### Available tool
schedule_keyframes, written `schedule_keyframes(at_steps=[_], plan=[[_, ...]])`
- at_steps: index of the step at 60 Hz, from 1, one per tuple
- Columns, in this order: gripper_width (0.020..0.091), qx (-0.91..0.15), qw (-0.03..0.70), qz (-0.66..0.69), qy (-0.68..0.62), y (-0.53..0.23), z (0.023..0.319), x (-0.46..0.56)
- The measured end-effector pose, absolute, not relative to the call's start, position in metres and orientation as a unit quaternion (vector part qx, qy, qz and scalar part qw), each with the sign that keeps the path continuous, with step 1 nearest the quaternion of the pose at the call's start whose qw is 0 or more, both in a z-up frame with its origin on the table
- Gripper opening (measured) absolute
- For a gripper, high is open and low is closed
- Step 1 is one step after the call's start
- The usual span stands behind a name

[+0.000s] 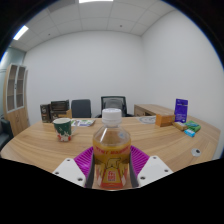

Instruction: Pour water

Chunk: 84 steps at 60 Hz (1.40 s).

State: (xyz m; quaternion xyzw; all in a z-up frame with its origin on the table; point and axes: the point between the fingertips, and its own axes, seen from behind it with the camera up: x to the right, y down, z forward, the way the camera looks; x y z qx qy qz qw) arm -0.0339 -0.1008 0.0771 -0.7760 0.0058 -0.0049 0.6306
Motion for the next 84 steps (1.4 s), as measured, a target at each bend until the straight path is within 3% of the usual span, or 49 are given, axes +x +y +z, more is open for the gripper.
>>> schedule_keyframes(at_steps=[11,23,31,47,59,70,84], plan=[[0.0457,-0.806,0.591,-0.036,0.006,-0.083,0.083,-0.036],[0.0455,-0.780,0.571,-0.217,-0.135,0.009,0.159,-0.040],[0.0454,-0.700,0.493,-0.401,-0.326,0.062,0.191,-0.063],[0.0451,-0.494,0.278,-0.558,-0.606,0.108,0.178,-0.124],[0.0455,-0.442,0.215,-0.563,-0.665,0.107,0.171,-0.141],[0.0456,-0.458,0.249,-0.550,-0.652,0.107,0.178,-0.148],[0.0454,-0.610,0.481,-0.450,-0.441,0.113,0.230,-0.132]])
